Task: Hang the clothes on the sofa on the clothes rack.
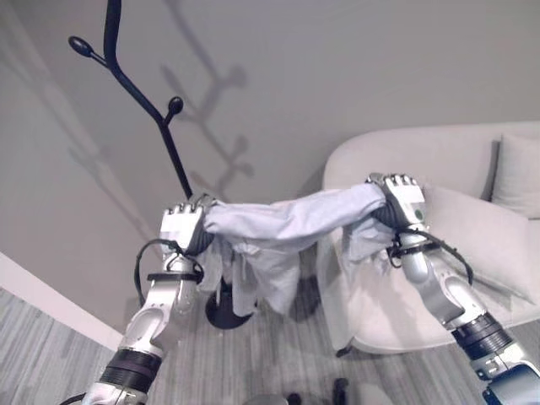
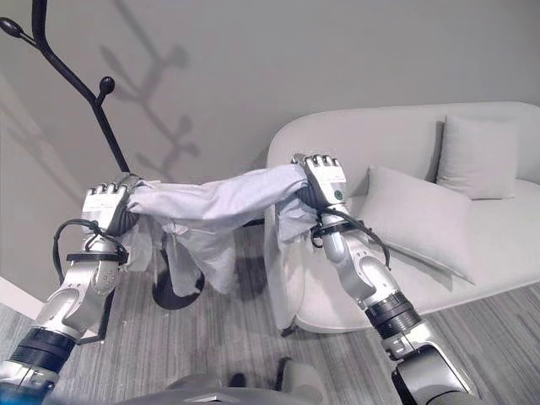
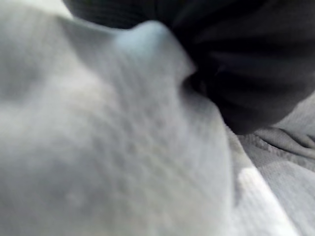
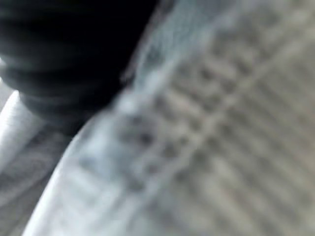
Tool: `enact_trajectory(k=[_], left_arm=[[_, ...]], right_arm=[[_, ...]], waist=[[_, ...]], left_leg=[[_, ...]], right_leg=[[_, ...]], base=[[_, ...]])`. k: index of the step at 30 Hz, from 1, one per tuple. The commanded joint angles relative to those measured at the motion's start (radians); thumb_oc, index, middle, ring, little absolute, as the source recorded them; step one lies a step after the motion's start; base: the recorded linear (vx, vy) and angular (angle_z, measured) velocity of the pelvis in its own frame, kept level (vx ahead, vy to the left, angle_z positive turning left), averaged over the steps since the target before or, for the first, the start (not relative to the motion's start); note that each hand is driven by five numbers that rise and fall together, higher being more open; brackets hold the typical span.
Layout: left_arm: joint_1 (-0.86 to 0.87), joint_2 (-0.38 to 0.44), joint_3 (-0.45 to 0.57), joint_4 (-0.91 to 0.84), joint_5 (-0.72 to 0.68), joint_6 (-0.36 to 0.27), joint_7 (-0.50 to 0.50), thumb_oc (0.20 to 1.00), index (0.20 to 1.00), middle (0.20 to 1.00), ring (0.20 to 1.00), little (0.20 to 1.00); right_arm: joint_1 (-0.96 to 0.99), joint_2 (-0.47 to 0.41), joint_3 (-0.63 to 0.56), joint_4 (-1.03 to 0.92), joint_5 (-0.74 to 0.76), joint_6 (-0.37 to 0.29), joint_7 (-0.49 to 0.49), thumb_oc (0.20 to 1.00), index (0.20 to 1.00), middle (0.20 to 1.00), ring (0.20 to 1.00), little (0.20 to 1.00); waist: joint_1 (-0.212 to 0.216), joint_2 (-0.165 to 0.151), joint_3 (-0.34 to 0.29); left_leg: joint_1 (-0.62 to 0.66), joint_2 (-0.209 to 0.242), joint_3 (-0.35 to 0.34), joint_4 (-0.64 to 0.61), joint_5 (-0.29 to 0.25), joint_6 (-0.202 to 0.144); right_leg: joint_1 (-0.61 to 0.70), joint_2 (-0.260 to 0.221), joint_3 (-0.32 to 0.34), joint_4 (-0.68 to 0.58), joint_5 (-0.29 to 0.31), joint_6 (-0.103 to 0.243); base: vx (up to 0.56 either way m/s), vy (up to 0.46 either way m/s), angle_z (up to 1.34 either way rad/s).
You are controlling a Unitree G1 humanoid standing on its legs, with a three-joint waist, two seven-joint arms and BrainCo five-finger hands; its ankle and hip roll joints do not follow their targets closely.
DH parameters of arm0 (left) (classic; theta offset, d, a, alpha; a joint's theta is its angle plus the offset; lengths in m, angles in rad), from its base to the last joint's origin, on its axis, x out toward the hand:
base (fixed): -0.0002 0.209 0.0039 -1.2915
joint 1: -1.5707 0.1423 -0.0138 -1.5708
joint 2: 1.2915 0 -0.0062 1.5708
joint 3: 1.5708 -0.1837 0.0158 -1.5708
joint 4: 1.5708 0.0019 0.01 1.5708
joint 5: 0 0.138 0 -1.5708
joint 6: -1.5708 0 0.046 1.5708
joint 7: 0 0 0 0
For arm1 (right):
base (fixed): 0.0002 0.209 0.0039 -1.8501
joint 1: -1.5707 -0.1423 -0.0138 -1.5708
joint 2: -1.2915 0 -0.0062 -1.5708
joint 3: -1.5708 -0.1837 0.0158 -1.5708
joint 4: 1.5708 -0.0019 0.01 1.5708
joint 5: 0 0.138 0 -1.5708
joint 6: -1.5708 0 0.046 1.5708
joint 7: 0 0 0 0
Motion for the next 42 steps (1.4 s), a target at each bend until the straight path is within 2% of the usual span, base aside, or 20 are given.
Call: enact_trajectory(k=[1, 4, 9, 11, 13, 15, 19, 22, 25, 27, 29, 31, 32, 34, 35, 36, 38, 39, 40, 42], left_arm=[[-0.031, 0.002, 0.024, -0.046, 0.022, 0.007, 0.037, 0.2, 0.2, 0.2, 0.2, 0.2], [-0.056, 0.009, 0.024, -0.045, 0.014, 0.008, 0.042, 0.2, 0.2, 0.2, 0.2, 0.2], [-0.294, 0.076, -0.017, 0.013, 0.002, 0.029, 0.052, 0.2, 0.2, 0.2, 0.2, 0.2], [-0.364, 0.086, -0.039, 0.053, -0.005, 0.038, 0.058, 0.2, 0.2, 0.2, 0.2, 0.2], [-0.502, 0.124, -0.084, 0.135, -0.01, 0.071, 0.055, 0.2, 0.2, 0.2, 0.2, 0.2], [-0.531, 0.142, -0.092, 0.144, -0.007, 0.076, 0.053, 0.2, 0.2, 0.2, 0.2, 0.2], [-0.654, 0.197, -0.16, 0.202, -0.021, 0.079, 0.05, 0.2, 0.2, 0.2, 0.2, 0.2], [-0.714, 0.198, -0.202, 0.242, -0.04, 0.078, 0.053, 0.2, 0.2, 0.2, 0.2, 0.2], [-0.709, 0.202, -0.199, 0.233, -0.04, 0.073, 0.04, 0.2, 0.2, 0.2, 0.2, 0.2], [-0.679, 0.209, -0.181, 0.212, -0.017, 0.06, 0.031, 0.2, 0.2, 0.2, 0.2, 0.2], [-0.687, 0.208, -0.193, 0.216, -0.006, 0.063, 0.032, 0.2, 0.2, 0.2, 0.2, 0.2], [-0.722, 0.209, -0.222, 0.24, -0.009, 0.069, 0.034, 0.2, 0.2, 0.2, 0.2, 0.2], [-0.771, 0.204, -0.264, 0.264, -0.015, 0.084, 0.034, 0.2, 0.2, 0.2, 0.2, 0.2], [-0.796, 0.21, -0.279, 0.27, -0.014, 0.092, 0.029, 0.2, 0.2, 0.2, 0.2, 0.2], [-0.799, 0.211, -0.278, 0.272, -0.015, 0.093, 0.029, 0.2, 0.2, 0.2, 0.2, 0.2], [-0.819, 0.212, -0.297, 0.289, -0.001, 0.114, 0.013, 0.2, 0.2, 0.2, 0.2, 0.2], [-0.828, 0.207, -0.301, 0.296, 0.007, 0.121, 0.008, 0.2, 0.2, 0.2, 0.2, 0.2], [-0.851, 0.207, -0.302, 0.31, 0.011, 0.127, 0.006, 0.2, 0.2, 0.2, 0.2, 0.2], [-0.854, 0.207, -0.302, 0.311, 0.01, 0.126, 0.007, 0.2, 0.2, 0.2, 0.2, 0.2], [-0.879, 0.204, -0.307, 0.331, 0.0, 0.117, 0.029, 0.2, 0.2, 0.2, 0.2, 0.2]], right_arm=[[-0.004, -0.009, -0.047, -0.019, 0.016, -0.004, -0.032, 0.2, 0.2, 0.2, 0.2, 0.2], [-0.005, -0.019, -0.067, -0.007, 0.041, -0.002, -0.04, 0.2, 0.2, 0.2, 0.2, 0.2], [-0.191, -0.083, -0.042, 0.045, 0.059, 0.017, -0.077, 0.2, 0.2, 0.2, 0.2, 0.2], [-0.251, -0.084, -0.024, 0.075, 0.069, 0.021, -0.087, 0.2, 0.2, 0.2, 0.2, 0.2], [-0.377, -0.094, 0.016, 0.132, 0.092, 0.043, -0.09, 0.2, 0.2, 0.2, 0.2, 0.2], [-0.403, -0.101, 0.02, 0.144, 0.095, 0.05, -0.09, 0.2, 0.2, 0.2, 0.2, 0.2], [-0.511, -0.112, 0.06, 0.233, 0.148, 0.046, -0.112, 0.2, 0.2, 0.2, 0.2, 0.2], [-0.563, -0.109, 0.075, 0.322, 0.203, 0.045, -0.135, 0.2, 0.2, 0.2, 0.2, 0.2], [-0.562, -0.112, 0.071, 0.325, 0.204, 0.055, -0.129, 0.2, 0.2, 0.2, 0.2, 0.2], [-0.535, -0.092, 0.062, 0.321, 0.165, 0.069, -0.115, 0.2, 0.2, 0.2, 0.2, 0.2], [-0.53, -0.077, 0.055, 0.313, 0.16, 0.072, -0.109, 0.2, 0.2, 0.2, 0.2, 0.2], [-0.534, -0.052, 0.052, 0.35, 0.188, 0.077, -0.113, 0.2, 0.2, 0.2, 0.2, 0.2], [-0.58, -0.033, 0.083, 0.421, 0.197, 0.09, -0.117, 0.2, 0.2, 0.2, 0.2, 0.2], [-0.611, -0.026, 0.104, 0.454, 0.197, 0.098, -0.114, 0.2, 0.2, 0.2, 0.2, 0.2], [-0.617, -0.025, 0.107, 0.459, 0.198, 0.098, -0.116, 0.2, 0.2, 0.2, 0.2, 0.2], [-0.625, -0.011, 0.111, 0.469, 0.193, 0.106, -0.119, 0.2, 0.2, 0.2, 0.2, 0.2], [-0.632, -0.008, 0.109, 0.47, 0.185, 0.111, -0.123, 0.2, 0.2, 0.2, 0.2, 0.2], [-0.651, -0.021, 0.109, 0.456, 0.165, 0.122, -0.128, 0.2, 0.2, 0.2, 0.2, 0.2], [-0.653, -0.022, 0.109, 0.456, 0.164, 0.123, -0.128, 0.2, 0.2, 0.2, 0.2, 0.2], [-0.667, -0.064, 0.104, 0.443, 0.136, 0.137, -0.156, 0.2, 0.2, 0.2, 0.2, 0.2]], waist=[[0.001, -0.026, -0.098], [-0.005, -0.023, -0.115], [-0.019, -0.008, -0.114], [-0.02, -0.004, -0.104], [-0.022, -0.011, -0.112], [-0.018, -0.015, -0.116], [0.02, 0.012, -0.127], [0.039, 0.013, -0.108], [0.063, 0.015, -0.113], [0.096, 0.037, -0.155], [0.1, 0.032, -0.167], [0.095, 0.026, -0.187], [0.093, 0.022, -0.188], [0.088, 0.046, -0.183], [0.092, 0.047, -0.174], [0.08, 0.074, -0.163], [0.072, 0.079, -0.153], [0.045, 0.08, -0.135], [0.043, 0.082, -0.134], [-0.004, 0.061, -0.101]], left_leg=[[0.022, 0.01, -0.019, 0.073, -0.172, -0.023], [0.006, 0.017, -0.023, 0.135, -0.201, -0.042], [-0.133, 0.043, 0.009, 0.431, -0.139, -0.107], [-0.162, 0.056, 0.016, 0.464, -0.136, -0.112], [-0.185, 0.134, 0.081, 0.368, -0.152, -0.11], [-0.18, 0.15, 0.094, 0.31, -0.161, -0.109], [-0.253, 0.166, 0.034, 0.009, -0.015, -0.142], [-0.343, 0.166, 0.055, -0.097, 0.042, -0.157], [-0.358, 0.163, 0.093, -0.108, 0.07, -0.158], [-0.35, 0.149, 0.04, -0.05, 0.087, -0.14], [-0.355, 0.119, 0.029, 0.011, 0.081, -0.133], [-0.337, 0.089, 0.04, 0.068, 0.08, -0.114], [-0.283, 0.059, 0.071, 0.082, 0.047, -0.082], [-0.225, 0.059, 0.078, 0.073, 0.027, -0.06], [-0.218, 0.061, 0.084, 0.071, 0.026, -0.059], [-0.166, 0.068, 0.1, 0.075, 0.0, -0.042], [-0.137, 0.07, 0.105, 0.071, -0.01, -0.038], [-0.094, 0.063, 0.095, 0.057, -0.031, -0.037], [-0.097, 0.065, 0.093, 0.057, -0.026, -0.038], [-0.075, 0.04, 0.046, 0.059, -0.041, -0.045]], right_leg=[[0.059, 0.04, -0.003, -0.165, 0.065, -0.022], [0.094, 0.031, -0.022, -0.217, 0.065, -0.03], [0.173, 0.022, -0.039, -0.267, 0.038, -0.057], [0.173, 0.022, -0.04, -0.264, 0.028, -0.059], [0.184, -0.004, -0.052, -0.271, 0.004, -0.053], [0.187, -0.012, -0.054, -0.276, -0.002, -0.049], [0.244, -0.009, -0.036, -0.311, -0.048, -0.043], [0.303, -0.023, -0.027, -0.33, -0.078, -0.036], [0.339, -0.039, -0.013, -0.339, -0.088, -0.026], [0.374, -0.075, 0.031, -0.313, -0.113, 0.007], [0.384, -0.104, 0.027, -0.295, -0.116, 0.019], [0.368, -0.145, 0.034, -0.222, -0.057, 0.042], [0.313, -0.201, 0.054, -0.064, 0.093, 0.063], [0.262, -0.22, 0.057, 0.06, 0.18, 0.036], [0.255, -0.218, 0.066, 0.079, 0.174, 0.035], [0.209, -0.243, 0.017, 0.14, 0.179, 0.021], [0.176, -0.238, -0.008, 0.155, 0.155, 0.012], [0.097, -0.175, -0.05, 0.102, 0.083, 0.007], [0.097, -0.173, -0.054, 0.096, 0.088, 0.005], [0.037, -0.112, 0.001, -0.132, 0.118, 0.04]], base=[[0.32, -0.115, 0.36], [0.17, -0.087, 0.37], [0.13, -0.026, 0.26], [0.06, 0.026, 0.04], [0.15, 0.088, 0.05], [0.11, 0.078, 0.13], [0.19, 0.171, 0.18], [0.22, 0.228, 0.06], [0.22, 0.213, -0.05], [0.48, 0.504, -0.63], [0.31, 0.297, -0.73], [0.27, 0.323, -0.19], [0.3, 0.466, 0.07], [0.22, 0.339, -0.25], [0.15, 0.31, -0.51], [0.06, 0.193, -0.35], [0.16, 0.19, -0.13], [0.18, 0.111, -0.06], [0.23, -0.044, 0.06], [0.2, -0.125, 0.07]])
